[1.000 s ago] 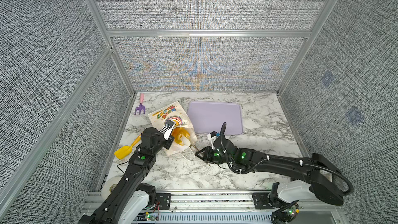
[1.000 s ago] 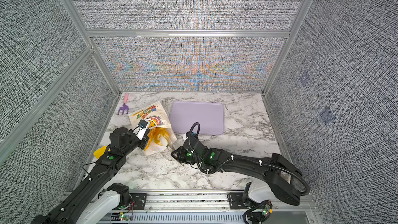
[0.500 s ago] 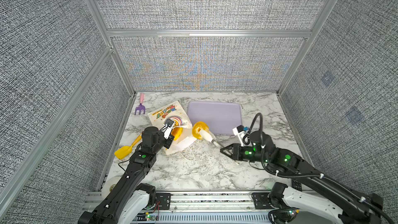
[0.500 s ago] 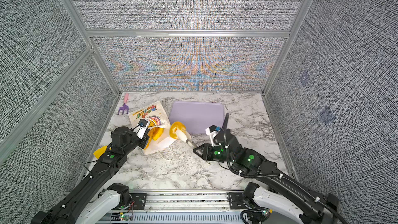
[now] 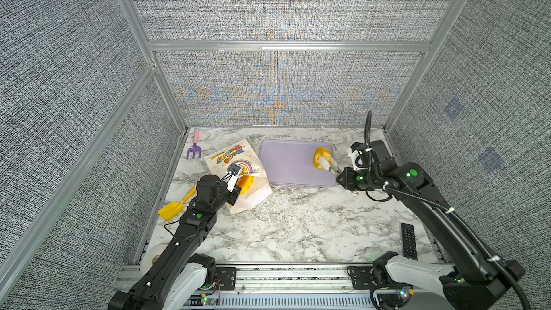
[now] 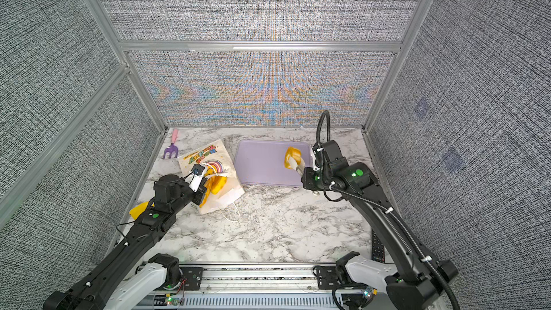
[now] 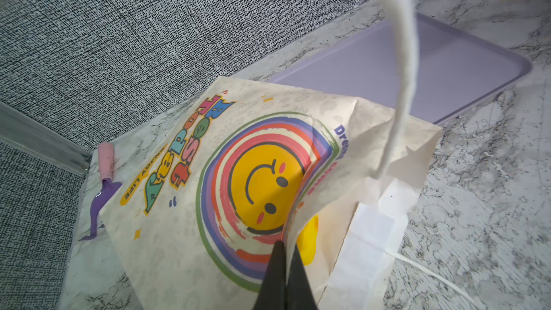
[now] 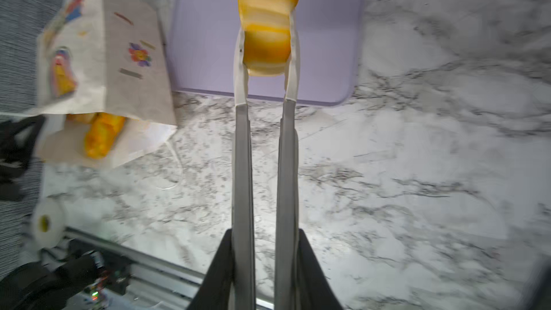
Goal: Take the fake bread out of the paper bag
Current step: 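Pull the ring-shaped bread out and carry it over the tray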
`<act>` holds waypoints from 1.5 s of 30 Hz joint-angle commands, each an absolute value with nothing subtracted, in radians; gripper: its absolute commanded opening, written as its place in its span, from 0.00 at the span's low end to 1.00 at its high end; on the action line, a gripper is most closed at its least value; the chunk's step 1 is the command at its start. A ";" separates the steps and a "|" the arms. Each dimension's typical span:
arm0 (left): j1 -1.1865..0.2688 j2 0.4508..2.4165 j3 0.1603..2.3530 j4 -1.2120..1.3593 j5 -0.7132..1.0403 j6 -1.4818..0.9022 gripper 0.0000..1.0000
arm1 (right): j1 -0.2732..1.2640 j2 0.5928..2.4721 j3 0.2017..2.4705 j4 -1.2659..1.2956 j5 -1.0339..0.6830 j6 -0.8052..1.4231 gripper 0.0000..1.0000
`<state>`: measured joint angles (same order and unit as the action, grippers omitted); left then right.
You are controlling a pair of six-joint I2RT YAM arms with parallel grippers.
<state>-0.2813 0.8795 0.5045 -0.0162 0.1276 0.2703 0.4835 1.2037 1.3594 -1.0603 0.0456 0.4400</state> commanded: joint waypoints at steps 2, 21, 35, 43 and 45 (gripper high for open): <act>-0.281 0.882 0.503 0.014 0.131 0.251 0.00 | 0.485 1.263 1.367 -1.116 0.203 0.360 0.00; -0.280 0.876 0.491 0.026 0.136 0.227 0.00 | 0.505 1.608 1.486 -1.060 0.224 0.306 0.14; -0.280 0.882 0.495 0.020 0.139 0.229 0.00 | 0.522 1.655 1.527 -1.062 0.187 0.319 0.46; -0.280 0.882 0.495 0.020 0.141 0.229 0.00 | 0.522 1.640 1.542 -1.037 0.151 0.318 0.47; -0.281 0.884 0.495 0.021 0.141 0.230 0.00 | 0.525 1.641 1.558 -1.037 0.135 0.315 0.47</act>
